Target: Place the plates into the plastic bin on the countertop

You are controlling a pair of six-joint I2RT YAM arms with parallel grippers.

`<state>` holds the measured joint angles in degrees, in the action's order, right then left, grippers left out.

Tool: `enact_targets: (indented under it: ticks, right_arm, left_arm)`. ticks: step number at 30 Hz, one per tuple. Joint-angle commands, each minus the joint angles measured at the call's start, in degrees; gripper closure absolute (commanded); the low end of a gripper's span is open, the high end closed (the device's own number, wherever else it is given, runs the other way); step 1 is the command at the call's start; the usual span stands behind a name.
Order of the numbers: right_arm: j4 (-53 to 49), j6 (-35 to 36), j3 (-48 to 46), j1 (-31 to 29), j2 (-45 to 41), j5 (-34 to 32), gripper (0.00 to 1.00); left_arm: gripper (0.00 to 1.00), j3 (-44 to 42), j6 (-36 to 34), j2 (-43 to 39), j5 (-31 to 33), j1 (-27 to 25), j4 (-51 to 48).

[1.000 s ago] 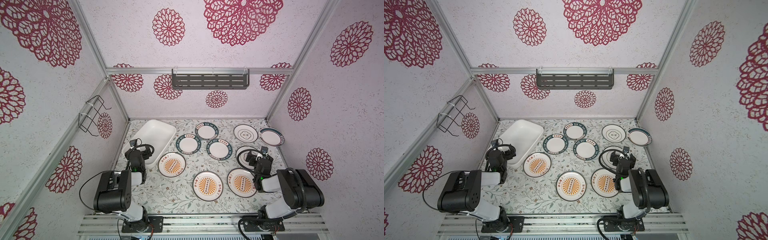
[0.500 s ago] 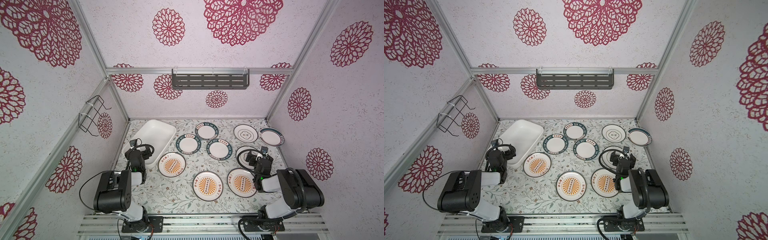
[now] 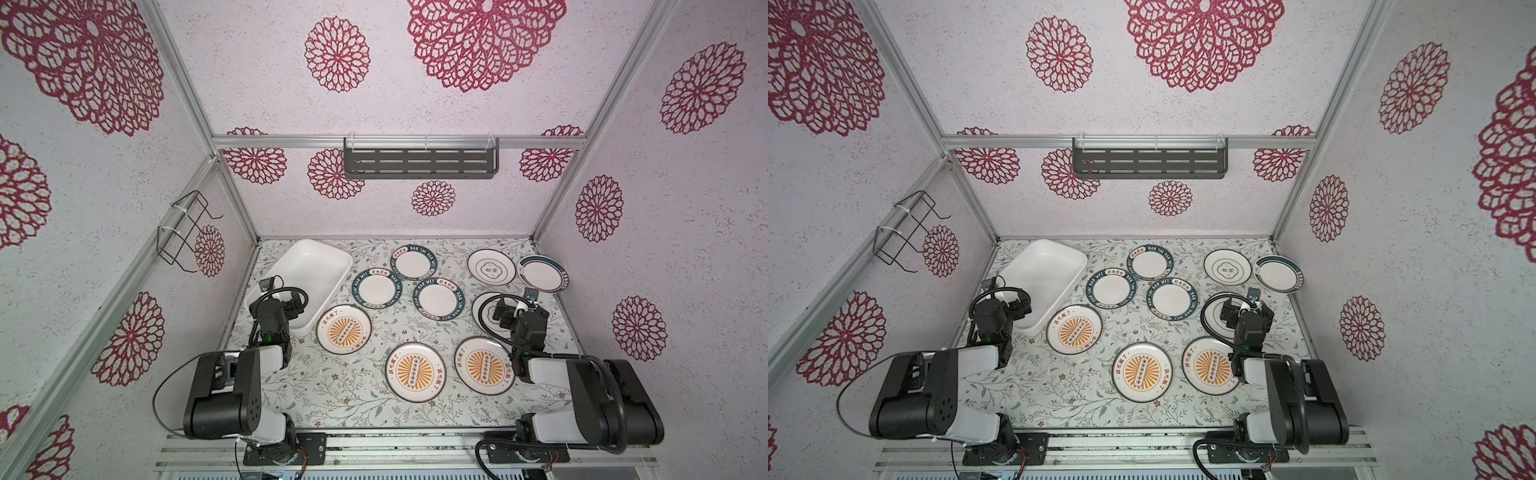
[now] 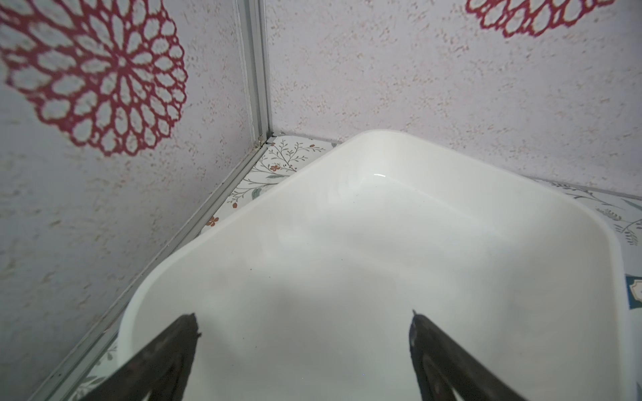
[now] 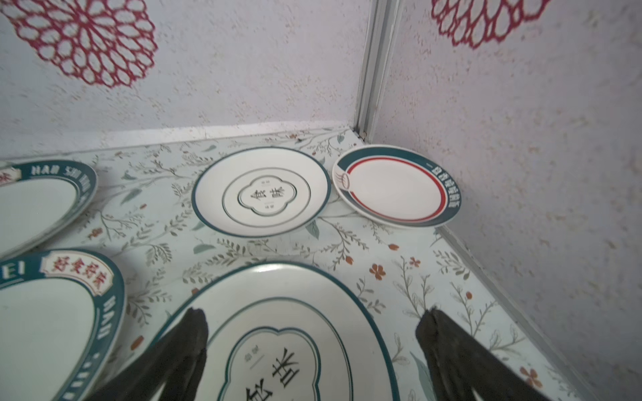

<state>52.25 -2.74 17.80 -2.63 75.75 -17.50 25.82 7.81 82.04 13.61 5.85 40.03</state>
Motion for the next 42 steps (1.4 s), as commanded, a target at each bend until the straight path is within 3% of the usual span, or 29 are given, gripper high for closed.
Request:
enact_targets:
  ticks: [1,4,7,11,15,18,21,23,26,29,32,35,42]
  right_arm:
    - [-17.1,-3.2,6.8,-0.6,-9.5,3.3,0.01]
    - [-36.6,-7.3,15.7,-3.4,-15.0,3.1,0.01]
    - [-45.3,-15.6,19.6,-7.2,-19.0,6.6,0.01]
    - [-44.7,-27.4,18.2,-15.0,-22.2,13.9,0.01]
    - [-39.6,-42.2,14.7,-24.2,-22.4,13.7,0.01]
    - [-36.7,-47.7,13.3,-32.3,-20.7,9.4,0.01]
    - [-37.6,-46.3,15.9,-38.6,-18.2,5.4,0.01]
    - [-36.9,-45.2,17.4,-41.1,-16.7,4.8,0.01]
    - [-30.3,-47.0,15.6,-41.2,-15.7,7.3,0.01]
    - [-41.0,-53.3,17.2,-40.4,-16.6,0.9,0.01]
    - [-38.2,-50.9,17.2,-39.1,-15.8,3.6,0.01]
    - [-40.3,-47.9,19.6,-38.5,-13.8,3.0,0.01]
    - [-50.0,-46.6,25.4,-33.5,-7.2,6.9,0.01]
  left_arm:
    - [0.03,7.5,2.6,-8.5,0.7,-1.0,-17.9]
    - [0.03,17.8,14.4,-14.0,-0.1,-1.8,-38.9]
    - [0.03,23.5,21.9,-16.8,-4.4,-5.2,-46.9]
    - [0.03,23.3,31.4,-19.0,-8.1,-15.0,-44.9]
    - [0.03,20.4,43.9,-17.2,-9.5,-27.5,-40.2]
    - [0.03,19.5,48.6,-16.0,-4.7,-36.8,-37.7]
    - [0.03,21.8,47.8,-15.3,0.3,-42.5,-40.9]
    - [0.03,22.9,46.6,-15.1,-0.6,-43.7,-41.8]
    - [0.03,20.9,47.5,-15.1,-2.9,-43.5,-37.4]
    - [0.03,16.6,51.5,-15.7,-5.9,-40.6,-33.1]
    - [0.03,13.1,51.4,-15.8,-10.9,-38.3,-24.3]
    - [0.03,16.1,49.0,-15.3,-10.1,-37.1,-31.2]
    - [0.03,27.1,34.5,-11.7,-11.2,-37.2,-48.6]
